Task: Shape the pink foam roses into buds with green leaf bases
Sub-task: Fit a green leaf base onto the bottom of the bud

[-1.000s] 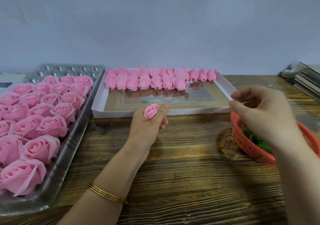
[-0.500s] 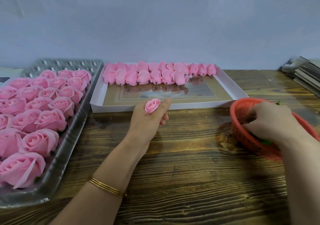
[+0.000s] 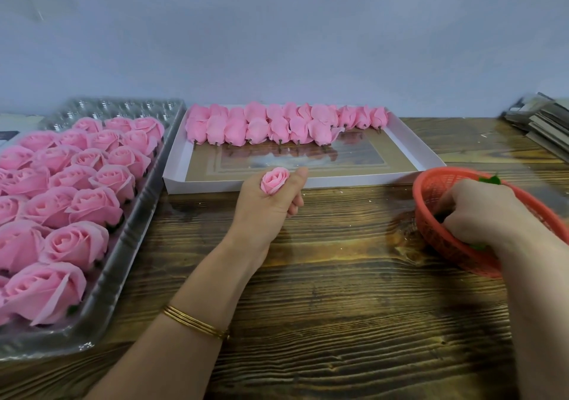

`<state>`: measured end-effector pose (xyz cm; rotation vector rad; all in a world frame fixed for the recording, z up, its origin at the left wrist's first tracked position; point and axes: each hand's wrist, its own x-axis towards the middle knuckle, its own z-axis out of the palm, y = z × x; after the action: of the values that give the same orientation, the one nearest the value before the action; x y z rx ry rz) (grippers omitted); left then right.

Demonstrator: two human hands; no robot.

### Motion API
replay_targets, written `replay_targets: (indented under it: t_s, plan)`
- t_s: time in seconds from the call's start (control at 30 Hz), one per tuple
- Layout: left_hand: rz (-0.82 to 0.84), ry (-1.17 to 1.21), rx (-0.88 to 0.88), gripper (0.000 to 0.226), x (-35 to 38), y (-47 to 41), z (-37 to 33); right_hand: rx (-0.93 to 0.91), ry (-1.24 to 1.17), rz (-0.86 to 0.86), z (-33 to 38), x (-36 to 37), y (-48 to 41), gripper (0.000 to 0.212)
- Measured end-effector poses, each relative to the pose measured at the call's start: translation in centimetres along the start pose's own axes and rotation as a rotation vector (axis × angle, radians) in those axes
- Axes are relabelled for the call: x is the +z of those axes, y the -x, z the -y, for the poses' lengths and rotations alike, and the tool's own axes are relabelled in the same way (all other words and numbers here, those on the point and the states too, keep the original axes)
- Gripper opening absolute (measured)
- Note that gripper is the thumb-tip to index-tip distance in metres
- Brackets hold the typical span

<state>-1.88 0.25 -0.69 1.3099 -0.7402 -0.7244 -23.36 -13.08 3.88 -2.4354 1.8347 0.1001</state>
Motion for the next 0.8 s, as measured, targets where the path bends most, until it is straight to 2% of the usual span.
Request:
replay_targets:
  t_s: [0.17, 0.4, 0.53, 0.7, 0.8]
  plan:
    - [0.000, 0.005, -0.004, 0.030, 0.1, 0.0, -0.1, 0.026, -0.070, -0.041, 0.1, 0.0, 0.1, 0.021]
    - [-0.001, 0.001, 0.002, 0.031, 0.0, 0.0, 0.0, 0.047, -0.248, -0.192, -0.3, -0.8, 0.3, 0.036]
    - [-0.003, 0.001, 0.006, 0.031, 0.0, -0.1, 0.1, 0.013, -0.321, -0.265, -0.3, -1.0, 0.6, 0.029]
    - [0.009, -0.007, -0.011, 0.031, 0.0, -0.2, 0.1, -0.085, -0.428, -0.527, 0.1, -1.3, 1.0, 0.019]
    - [0.010, -0.004, -0.018, 0.032, 0.0, -0.2, 0.1, -0.156, -0.516, -0.595, 1.0, -1.5, 1.5, 0.016]
